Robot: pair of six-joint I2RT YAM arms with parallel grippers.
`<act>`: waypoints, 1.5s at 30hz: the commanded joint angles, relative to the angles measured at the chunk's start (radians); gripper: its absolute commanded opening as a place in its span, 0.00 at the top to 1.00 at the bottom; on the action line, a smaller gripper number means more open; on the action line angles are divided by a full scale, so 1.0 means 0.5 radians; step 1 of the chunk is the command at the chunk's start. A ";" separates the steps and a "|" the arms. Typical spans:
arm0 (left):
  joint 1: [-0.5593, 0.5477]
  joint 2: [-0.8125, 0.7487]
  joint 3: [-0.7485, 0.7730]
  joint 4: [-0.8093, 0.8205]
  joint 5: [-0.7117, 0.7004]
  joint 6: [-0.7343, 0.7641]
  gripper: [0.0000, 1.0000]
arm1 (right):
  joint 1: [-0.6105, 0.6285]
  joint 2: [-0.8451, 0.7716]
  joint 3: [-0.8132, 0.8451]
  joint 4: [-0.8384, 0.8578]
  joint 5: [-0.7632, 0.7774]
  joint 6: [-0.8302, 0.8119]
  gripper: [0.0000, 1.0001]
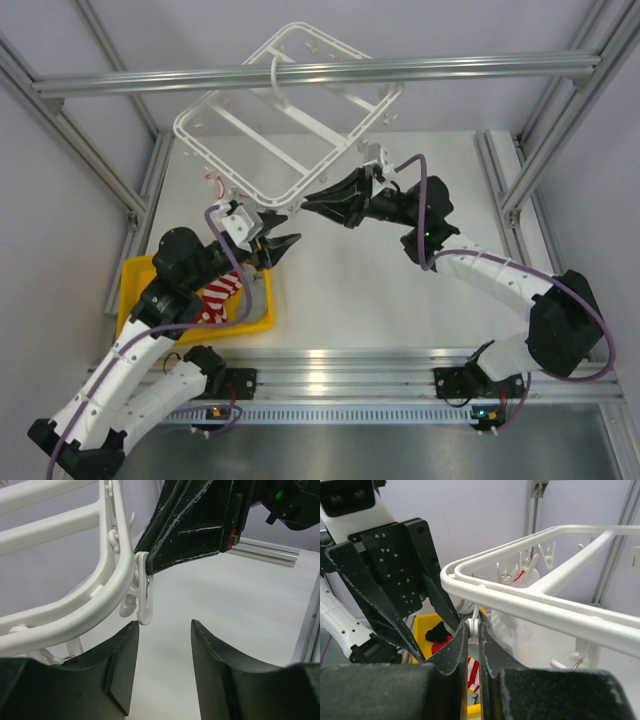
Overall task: Clip the socks to the hanger
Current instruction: Open the clamp at the hanger, then pick up the sock from the bin.
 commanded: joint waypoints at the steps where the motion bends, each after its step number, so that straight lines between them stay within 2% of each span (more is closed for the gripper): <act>1: -0.005 -0.016 0.012 0.056 -0.005 0.091 0.49 | 0.015 -0.087 -0.025 -0.050 0.094 0.097 1.00; 7: -0.009 0.030 0.000 0.163 -0.063 0.118 0.48 | 0.024 -0.112 -0.053 -0.077 0.156 0.144 1.00; 10: -0.009 0.048 -0.003 0.170 -0.085 0.103 0.44 | 0.030 -0.112 -0.041 -0.086 0.171 0.168 1.00; 15: -0.009 0.024 0.016 0.154 -0.168 0.121 0.46 | 0.030 -0.115 0.033 -0.304 0.263 0.235 1.00; 19: -0.005 -0.098 0.064 -0.127 -0.128 0.121 0.47 | 0.030 -0.127 0.057 -0.415 0.355 0.419 1.00; 21: -0.005 -0.163 0.120 -0.391 -0.106 0.158 0.46 | 0.030 -0.155 0.033 -0.427 0.437 0.542 1.00; 25: -0.009 -0.169 0.239 -0.857 -0.271 0.164 0.51 | 0.030 -0.179 0.042 -0.510 0.542 0.732 1.00; 32: -0.005 -0.176 0.301 -1.455 -0.217 0.606 0.55 | 0.030 -0.188 0.174 -0.807 0.723 0.972 1.00; 37: -0.005 0.100 0.310 -1.839 -0.367 0.833 0.57 | 0.030 -0.231 0.195 -0.961 0.901 1.042 1.00; 39: -0.005 0.186 0.273 -1.846 -0.456 0.900 0.59 | 0.033 -0.241 0.195 -0.988 0.929 1.058 1.00; 42: 0.016 0.196 0.175 -1.828 -0.441 1.066 0.60 | 0.030 -0.247 0.189 -0.989 0.929 1.064 1.00; 45: 0.074 0.211 -0.008 -1.788 -0.414 1.402 0.60 | 0.027 -0.238 0.186 -0.986 0.929 1.052 1.00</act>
